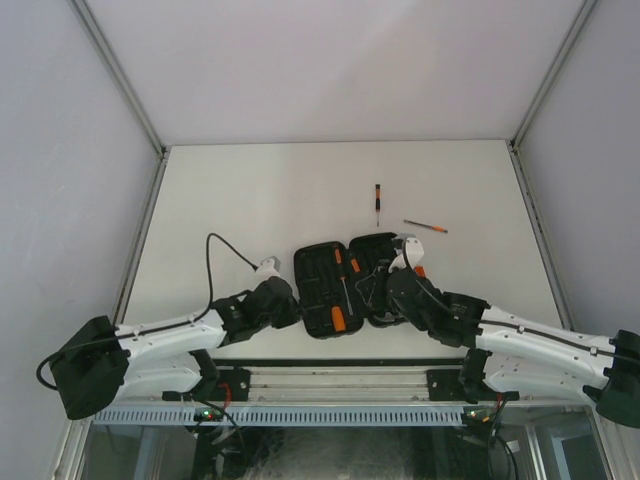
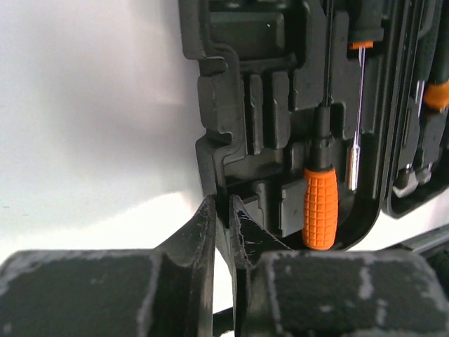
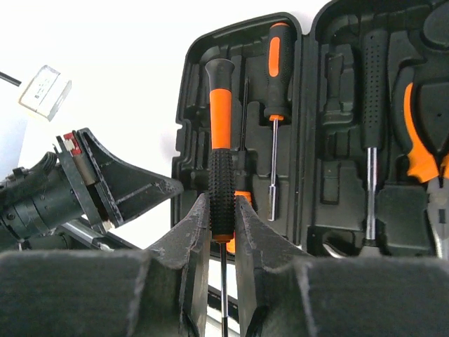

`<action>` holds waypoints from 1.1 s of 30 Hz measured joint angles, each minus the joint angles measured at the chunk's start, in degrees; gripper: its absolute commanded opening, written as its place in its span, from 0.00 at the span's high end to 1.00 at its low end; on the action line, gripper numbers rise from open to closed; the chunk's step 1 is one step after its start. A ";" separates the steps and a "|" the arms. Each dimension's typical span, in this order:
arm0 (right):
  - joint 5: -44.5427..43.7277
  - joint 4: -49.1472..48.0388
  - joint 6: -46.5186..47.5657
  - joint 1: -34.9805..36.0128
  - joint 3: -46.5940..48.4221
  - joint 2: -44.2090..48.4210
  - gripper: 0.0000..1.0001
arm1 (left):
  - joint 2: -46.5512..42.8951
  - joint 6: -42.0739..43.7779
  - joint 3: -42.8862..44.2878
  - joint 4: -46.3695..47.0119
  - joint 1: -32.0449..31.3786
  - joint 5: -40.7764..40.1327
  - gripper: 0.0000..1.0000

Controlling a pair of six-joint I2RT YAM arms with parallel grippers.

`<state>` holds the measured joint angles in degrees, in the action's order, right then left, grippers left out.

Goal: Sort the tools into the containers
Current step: Adjust the storage box at the center of the board, then place the screwdriver in the storage box.

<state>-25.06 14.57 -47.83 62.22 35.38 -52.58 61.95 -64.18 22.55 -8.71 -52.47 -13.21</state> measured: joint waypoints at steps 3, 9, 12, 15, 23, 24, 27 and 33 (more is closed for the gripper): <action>-0.09 0.61 -2.29 -0.76 -0.87 0.81 1.00 | 2.05 -0.11 0.98 1.18 -2.58 0.33 0.73; 0.81 0.79 -5.90 -1.51 -1.70 0.79 1.00 | 0.66 1.03 1.14 0.28 -3.65 0.96 0.69; 2.75 -1.64 -6.80 -1.51 -1.70 -1.07 1.00 | -2.56 3.13 1.14 -1.01 -2.01 1.11 0.69; 4.66 -4.68 -8.09 -1.49 -1.70 -4.07 1.00 | -6.43 5.77 1.14 -2.71 1.81 1.20 0.68; 6.14 -10.29 -11.52 -0.39 0.59 -15.41 1.00 | -12.52 12.94 1.14 -6.43 12.44 3.19 0.72; 6.12 -10.80 -11.82 -0.20 1.25 -16.83 1.00 | -12.48 13.79 1.14 -6.71 13.40 3.65 0.72; 6.05 -13.33 -13.35 0.63 3.78 -21.86 1.00 | -12.35 16.17 1.14 -8.24 15.69 5.18 0.71; 5.86 -18.36 -15.50 0.92 7.63 -30.12 1.00 | -12.79 18.43 1.14 -10.27 16.26 6.14 0.71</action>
<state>-19.20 -3.79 -63.33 63.13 43.00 -82.70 49.17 -45.76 23.68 -18.98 -36.21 -7.07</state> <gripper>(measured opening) 0.148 0.287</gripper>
